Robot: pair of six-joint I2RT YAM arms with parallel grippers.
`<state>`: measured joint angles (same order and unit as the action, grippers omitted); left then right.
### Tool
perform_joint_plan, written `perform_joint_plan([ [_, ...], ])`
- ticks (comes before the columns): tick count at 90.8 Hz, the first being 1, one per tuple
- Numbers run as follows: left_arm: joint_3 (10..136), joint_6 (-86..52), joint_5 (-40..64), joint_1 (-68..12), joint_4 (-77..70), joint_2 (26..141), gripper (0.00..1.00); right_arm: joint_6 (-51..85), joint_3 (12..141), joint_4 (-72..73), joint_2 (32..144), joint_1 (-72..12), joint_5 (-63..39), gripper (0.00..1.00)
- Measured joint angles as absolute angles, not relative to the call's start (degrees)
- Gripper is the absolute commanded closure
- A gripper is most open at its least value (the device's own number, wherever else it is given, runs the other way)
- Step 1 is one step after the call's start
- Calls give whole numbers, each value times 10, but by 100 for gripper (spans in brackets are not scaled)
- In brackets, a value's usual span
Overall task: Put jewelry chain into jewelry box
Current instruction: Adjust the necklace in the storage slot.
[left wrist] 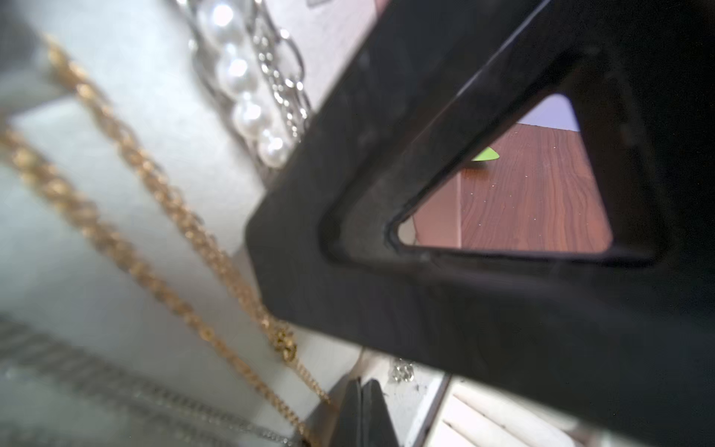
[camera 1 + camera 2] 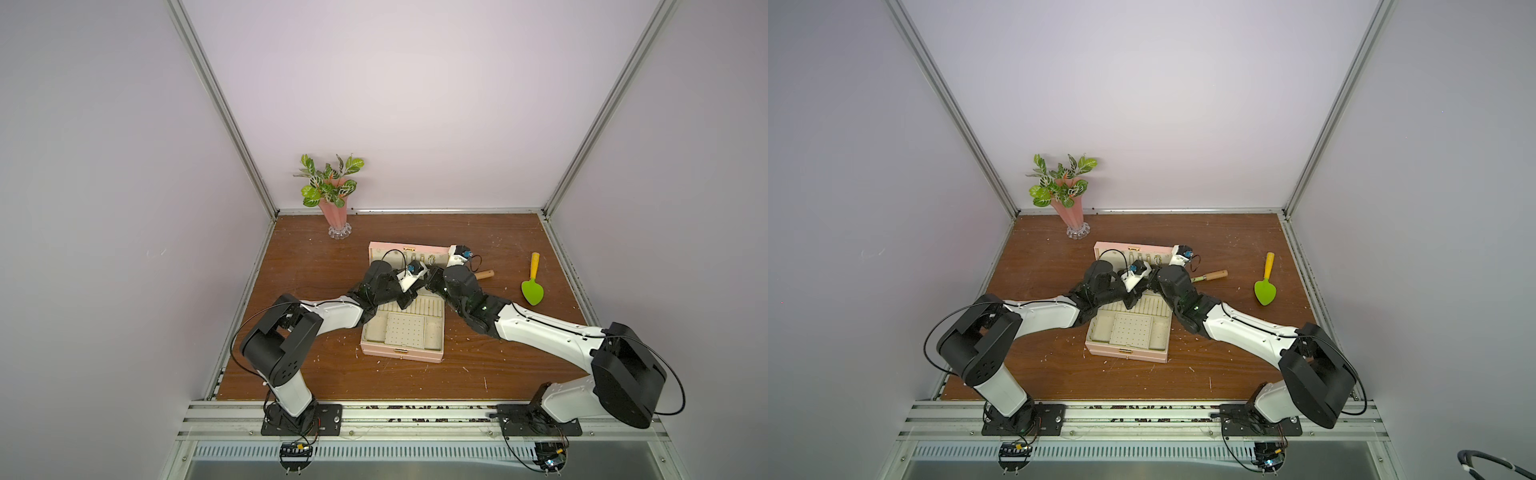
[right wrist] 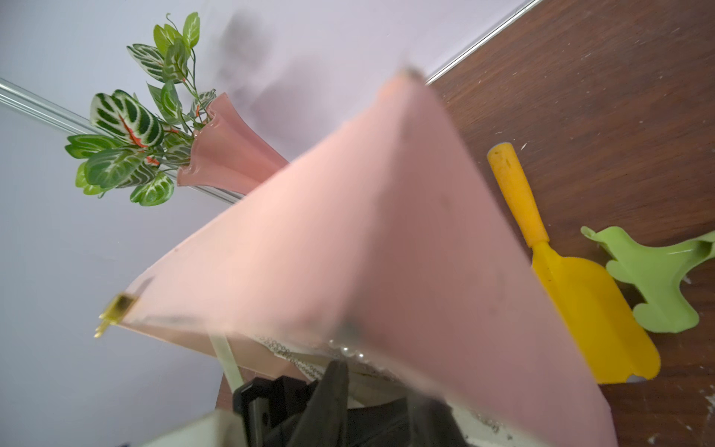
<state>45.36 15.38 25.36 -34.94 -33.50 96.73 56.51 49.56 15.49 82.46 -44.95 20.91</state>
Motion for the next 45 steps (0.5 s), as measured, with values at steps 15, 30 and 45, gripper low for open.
perform_joint_plan([
  [15,454,154,254,-349,-335,967,99,563,496,153,826,-447,220,71],
  [30,454,154,257,-349,-335,967,99,559,500,153,836,-446,220,70],
  [45,454,155,264,-348,-335,967,99,559,507,145,841,-446,221,70],
])
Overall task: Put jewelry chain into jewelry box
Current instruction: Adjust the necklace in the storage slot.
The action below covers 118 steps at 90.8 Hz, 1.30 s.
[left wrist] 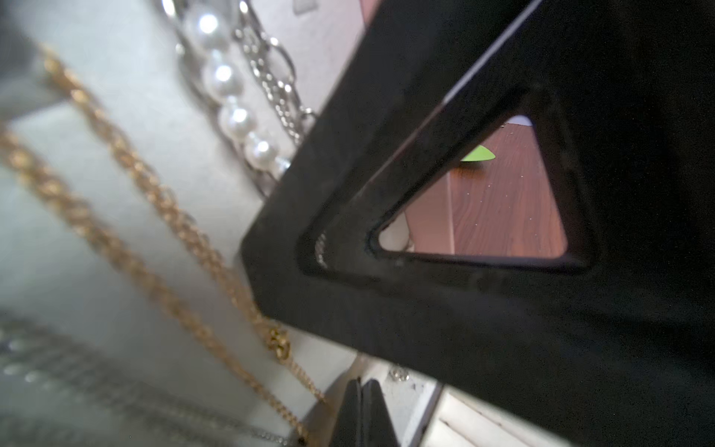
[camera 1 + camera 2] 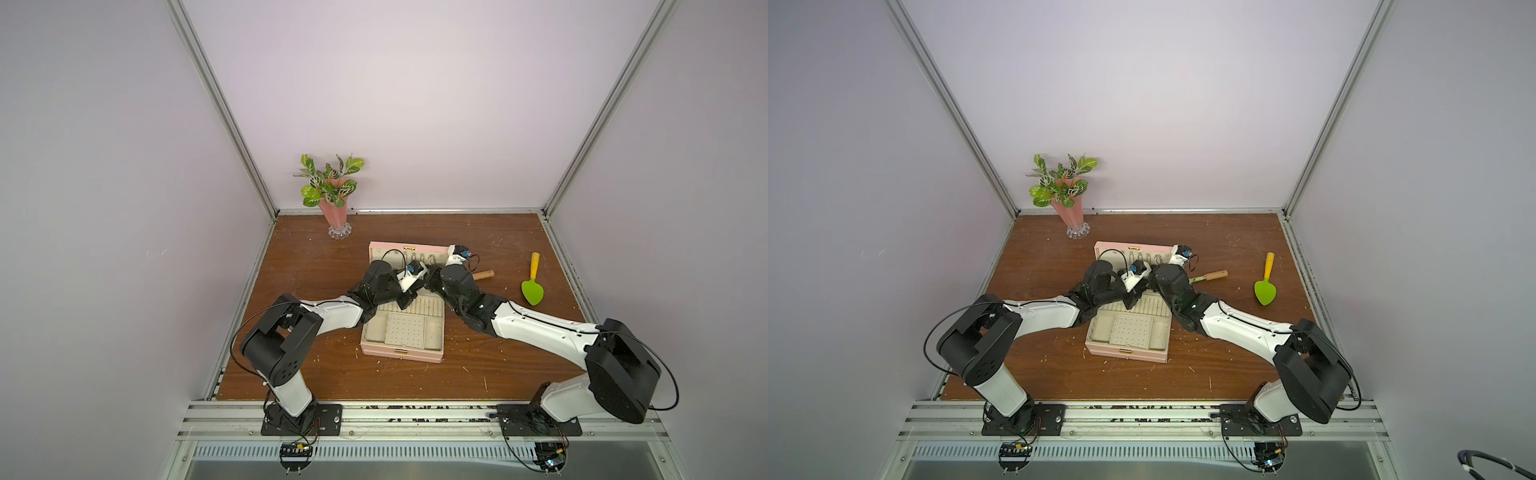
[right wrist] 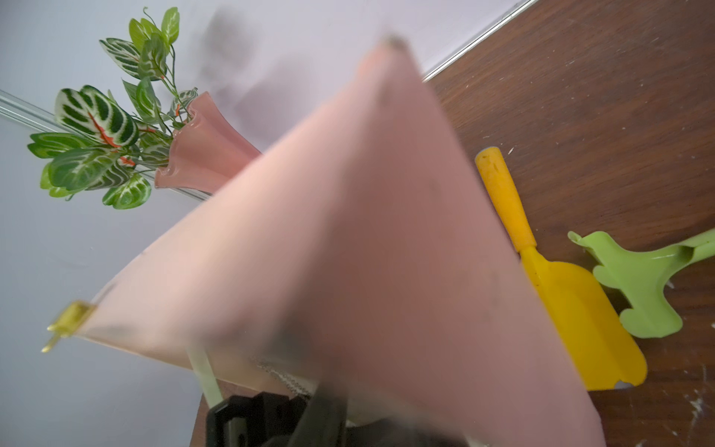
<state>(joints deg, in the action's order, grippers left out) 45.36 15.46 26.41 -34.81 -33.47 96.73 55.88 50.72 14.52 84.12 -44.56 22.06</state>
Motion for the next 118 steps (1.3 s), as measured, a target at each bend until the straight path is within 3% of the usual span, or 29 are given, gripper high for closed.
perform_joint_plan([
  [26,453,157,272,-346,-335,967,99,560,535,102,851,-446,245,79],
  [53,453,159,274,-345,-335,967,99,559,547,81,860,-446,260,100],
  [118,453,131,237,-346,-343,967,99,558,530,83,848,-442,204,100],
])
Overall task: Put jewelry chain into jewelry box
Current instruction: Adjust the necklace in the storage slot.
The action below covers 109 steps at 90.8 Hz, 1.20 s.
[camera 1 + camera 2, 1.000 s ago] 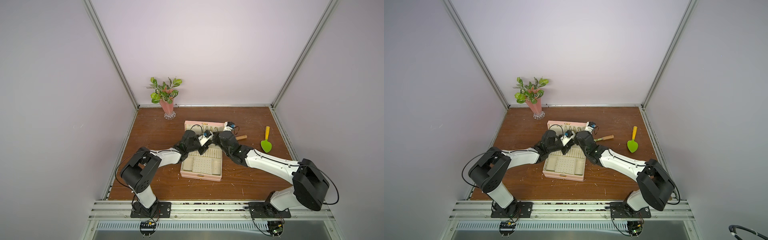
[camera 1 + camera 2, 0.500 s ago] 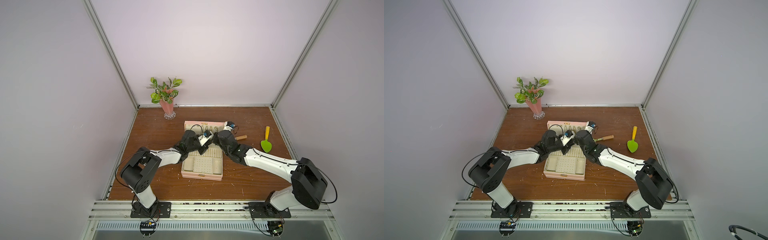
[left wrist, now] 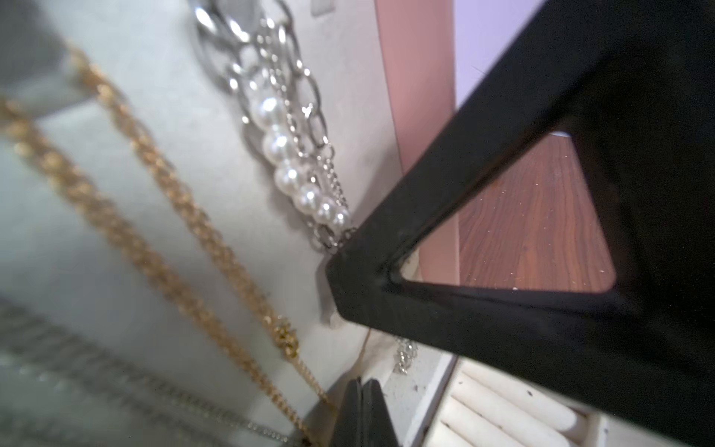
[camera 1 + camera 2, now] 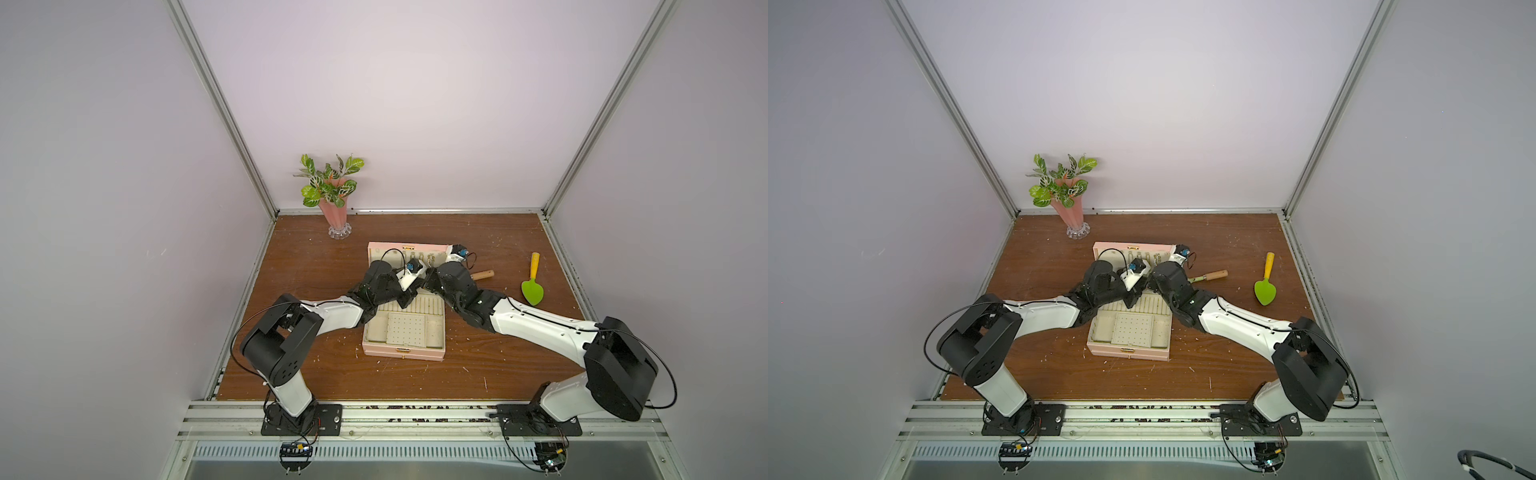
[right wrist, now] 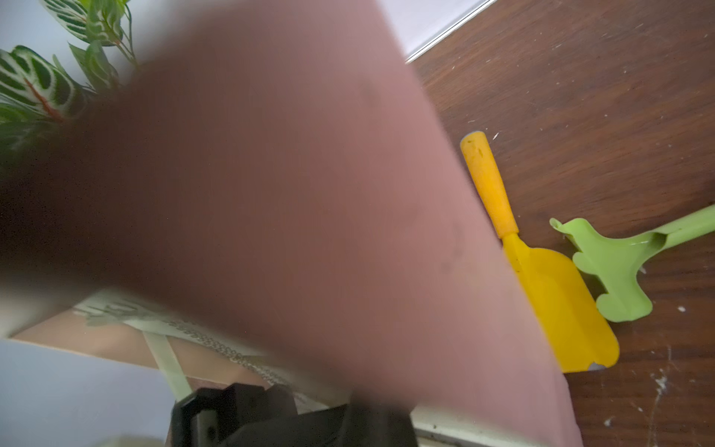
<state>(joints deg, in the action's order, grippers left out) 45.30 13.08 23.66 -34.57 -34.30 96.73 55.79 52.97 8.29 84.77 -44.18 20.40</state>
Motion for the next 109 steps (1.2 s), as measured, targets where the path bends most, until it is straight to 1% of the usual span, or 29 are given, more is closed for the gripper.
perform_joint_plan([
  [28,451,119,236,-346,-350,967,99,560,511,86,830,-442,197,100],
  [109,449,105,227,-346,-357,967,99,566,497,90,844,-438,160,100],
])
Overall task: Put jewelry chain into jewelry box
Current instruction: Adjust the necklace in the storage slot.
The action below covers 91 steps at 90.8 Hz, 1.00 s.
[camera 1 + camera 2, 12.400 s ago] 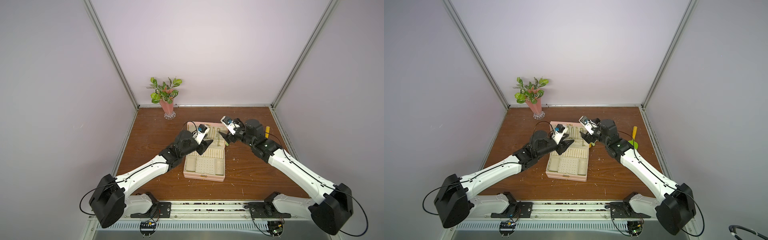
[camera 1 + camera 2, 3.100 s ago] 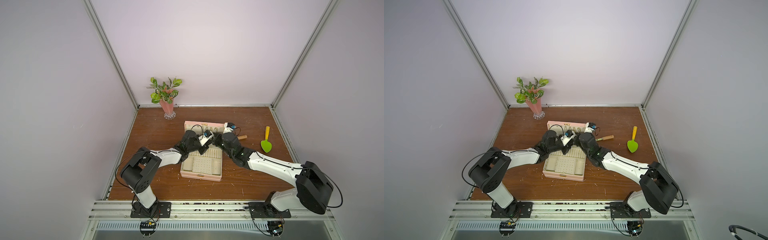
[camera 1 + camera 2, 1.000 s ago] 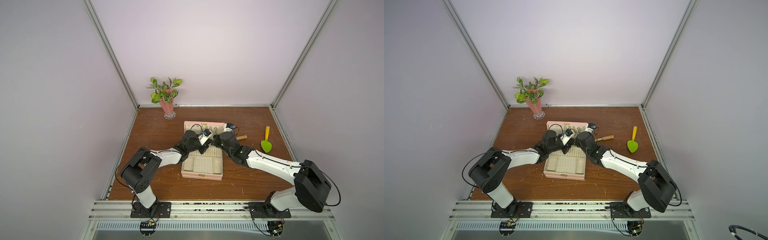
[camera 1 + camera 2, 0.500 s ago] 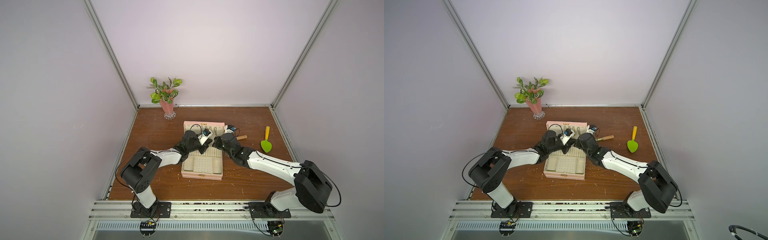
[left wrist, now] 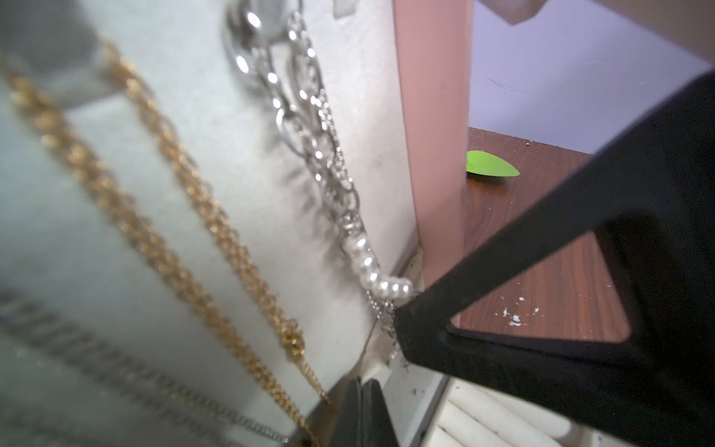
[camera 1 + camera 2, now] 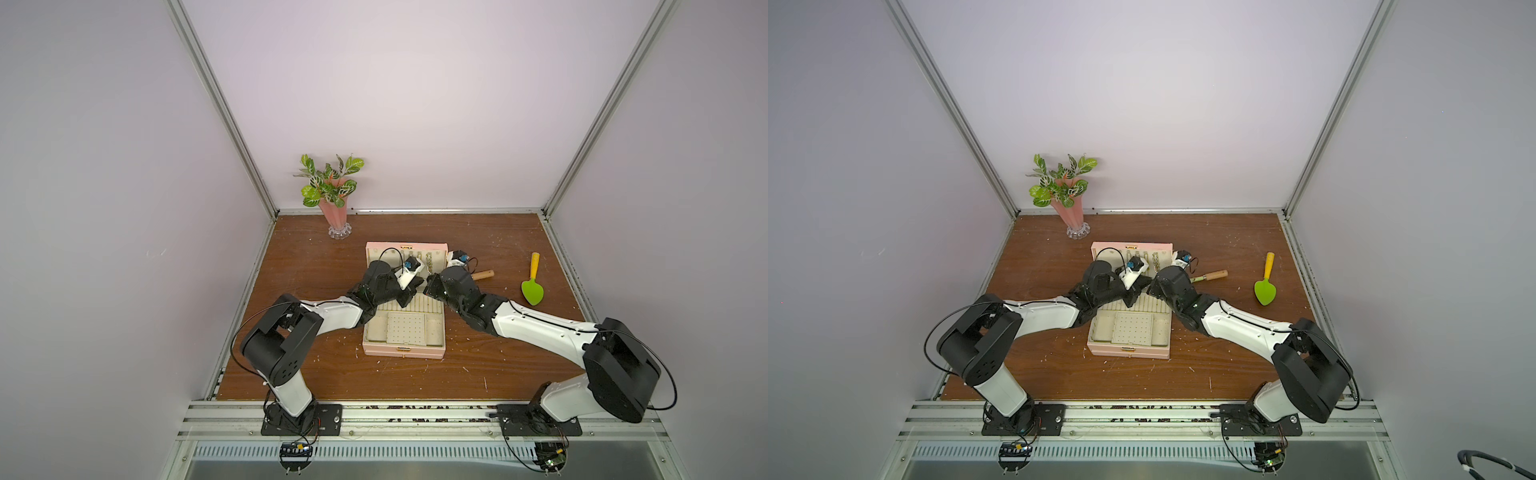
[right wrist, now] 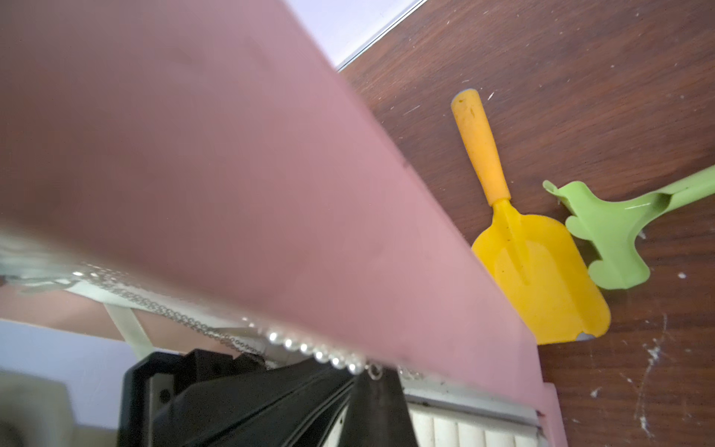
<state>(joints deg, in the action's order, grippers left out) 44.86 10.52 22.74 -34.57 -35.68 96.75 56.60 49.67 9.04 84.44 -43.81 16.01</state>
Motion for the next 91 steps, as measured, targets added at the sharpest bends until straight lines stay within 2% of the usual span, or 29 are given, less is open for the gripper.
perform_joint_plan([
  [91,448,103,222,-345,-358,967,99,570,497,105,859,-434,142,100],
])
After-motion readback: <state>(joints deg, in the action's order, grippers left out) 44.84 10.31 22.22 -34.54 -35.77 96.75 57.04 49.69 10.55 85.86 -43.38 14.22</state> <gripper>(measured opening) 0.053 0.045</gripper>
